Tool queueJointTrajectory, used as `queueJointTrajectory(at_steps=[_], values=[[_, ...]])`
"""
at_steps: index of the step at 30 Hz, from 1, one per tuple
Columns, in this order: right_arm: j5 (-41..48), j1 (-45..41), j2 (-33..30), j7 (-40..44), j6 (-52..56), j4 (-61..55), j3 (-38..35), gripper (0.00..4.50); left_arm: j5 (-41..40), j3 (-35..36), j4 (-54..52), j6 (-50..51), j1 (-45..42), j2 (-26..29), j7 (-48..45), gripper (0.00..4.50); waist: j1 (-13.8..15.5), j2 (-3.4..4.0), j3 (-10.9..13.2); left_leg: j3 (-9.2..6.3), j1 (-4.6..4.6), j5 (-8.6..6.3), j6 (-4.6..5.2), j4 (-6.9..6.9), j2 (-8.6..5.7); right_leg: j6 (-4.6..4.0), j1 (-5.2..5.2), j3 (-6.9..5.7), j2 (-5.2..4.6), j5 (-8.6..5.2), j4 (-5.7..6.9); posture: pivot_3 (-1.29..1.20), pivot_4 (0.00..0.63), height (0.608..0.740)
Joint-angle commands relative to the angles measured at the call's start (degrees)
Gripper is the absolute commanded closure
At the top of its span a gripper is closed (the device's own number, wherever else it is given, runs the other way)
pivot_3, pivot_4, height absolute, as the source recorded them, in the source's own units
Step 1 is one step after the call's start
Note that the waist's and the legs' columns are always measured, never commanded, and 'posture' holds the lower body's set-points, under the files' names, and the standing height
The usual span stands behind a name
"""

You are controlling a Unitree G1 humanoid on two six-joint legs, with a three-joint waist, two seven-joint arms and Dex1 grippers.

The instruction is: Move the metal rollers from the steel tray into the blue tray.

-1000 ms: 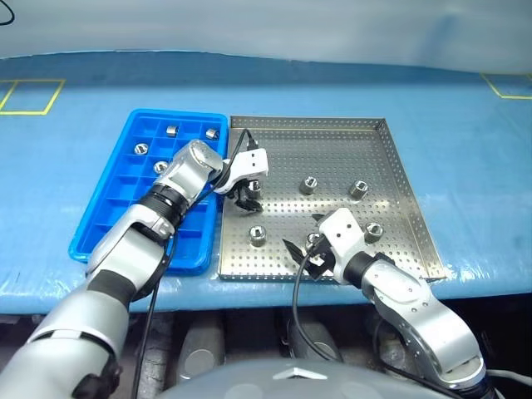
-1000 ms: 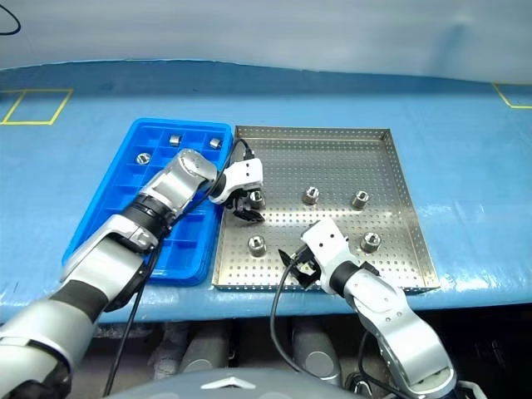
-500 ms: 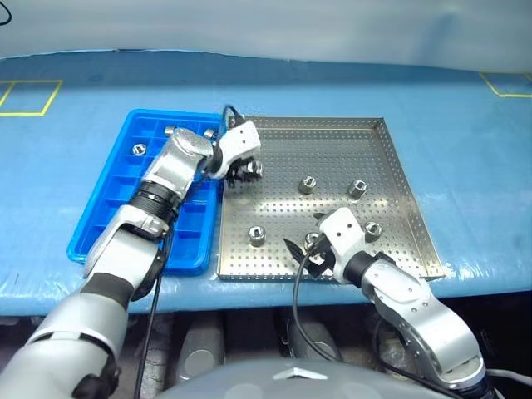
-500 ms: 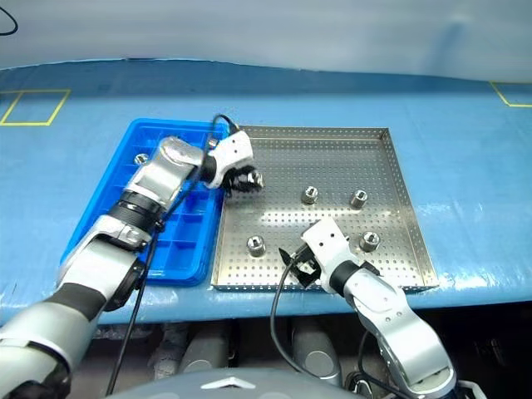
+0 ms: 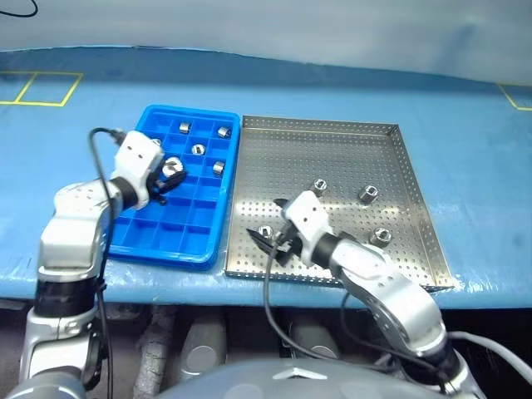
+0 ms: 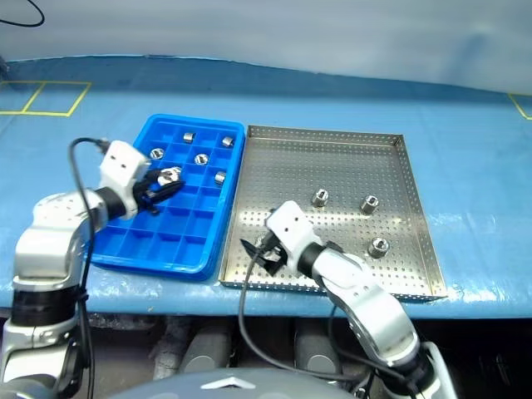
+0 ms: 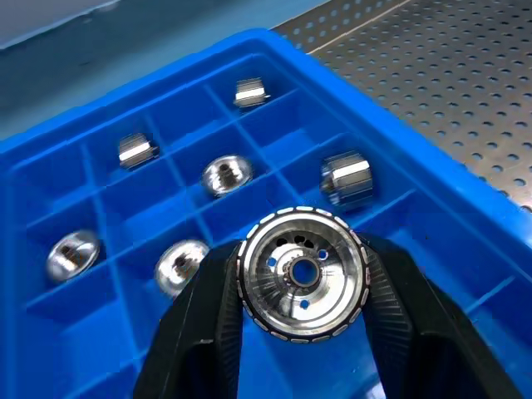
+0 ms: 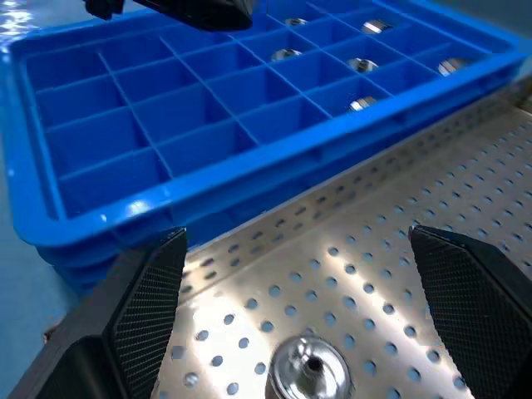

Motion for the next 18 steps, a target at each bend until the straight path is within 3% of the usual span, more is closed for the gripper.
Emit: queueJointTrajectory(at_steps=[1,8,18], values=[[0.06,-3.35,0.95,3.01,-3.28,1.98,2.87,0.0,-0.33,2.68,-3.44,1.33,1.44,0.19,4.06,2.79,1.17,-0.01,0.0,-0.02,-0.01,0.0,0.0,0.0,-0.01,0.0,0.0,-0.02,0.0,0.0,0.0,0.24,0.15,0.74],[-0.28,-4.39,1.63,4.22,-4.98,3.7,4.12,0.0,2.12,2.29,1.67,-0.24,0.98,-1.05,13.09,2.79,3.24,-0.01,-0.01,-0.08,-0.07,0.0,-0.01,-0.06,-0.02,-0.03,-0.04,-0.08,-0.01,0.01,-0.04,0.24,0.15,0.74],[-0.64,-1.74,1.73,2.41,-4.49,2.19,3.43,0.0,4.09,-0.89,15.01,-5.69,-5.79,-5.02,22.06,2.79,3.1,-0.04,-0.03,-0.05,-0.05,0.02,-0.03,-0.05,-0.02,-0.06,-0.04,-0.07,0.0,0.03,-0.03,0.17,0.15,0.74]])
